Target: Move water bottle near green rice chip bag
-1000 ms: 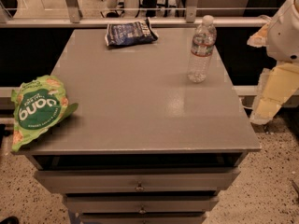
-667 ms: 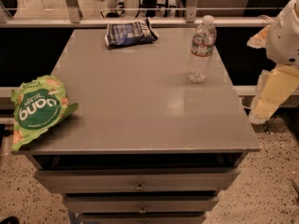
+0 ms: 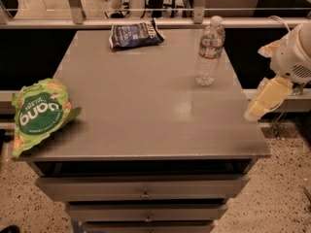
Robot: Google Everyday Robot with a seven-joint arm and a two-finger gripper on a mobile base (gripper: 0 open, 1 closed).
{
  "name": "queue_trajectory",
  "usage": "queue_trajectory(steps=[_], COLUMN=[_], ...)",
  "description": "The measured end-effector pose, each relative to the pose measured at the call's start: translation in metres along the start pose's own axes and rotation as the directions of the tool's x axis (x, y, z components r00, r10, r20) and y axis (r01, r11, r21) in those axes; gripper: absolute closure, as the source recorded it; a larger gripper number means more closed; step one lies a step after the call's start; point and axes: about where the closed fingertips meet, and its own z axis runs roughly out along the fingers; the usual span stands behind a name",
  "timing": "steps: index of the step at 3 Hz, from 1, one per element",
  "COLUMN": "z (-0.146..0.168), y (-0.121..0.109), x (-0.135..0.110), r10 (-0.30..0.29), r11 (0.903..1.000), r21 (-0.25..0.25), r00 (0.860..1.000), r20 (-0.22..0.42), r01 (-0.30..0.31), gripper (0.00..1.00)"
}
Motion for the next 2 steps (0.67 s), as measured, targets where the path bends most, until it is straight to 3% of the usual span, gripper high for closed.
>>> queue_trajectory(steps=[1,2], z=[0.039,0.06], y=[-0.038,-0.063], x=[-0.007,-0.019], r10=[0.088,0.136], r11=[0.9936,0.9829], r21=[0.056,0.082], r00=[0.983,0.949], r20=[0.164,0.285], r01=[-0.098,-0.165], gripper=[0.0,0.0])
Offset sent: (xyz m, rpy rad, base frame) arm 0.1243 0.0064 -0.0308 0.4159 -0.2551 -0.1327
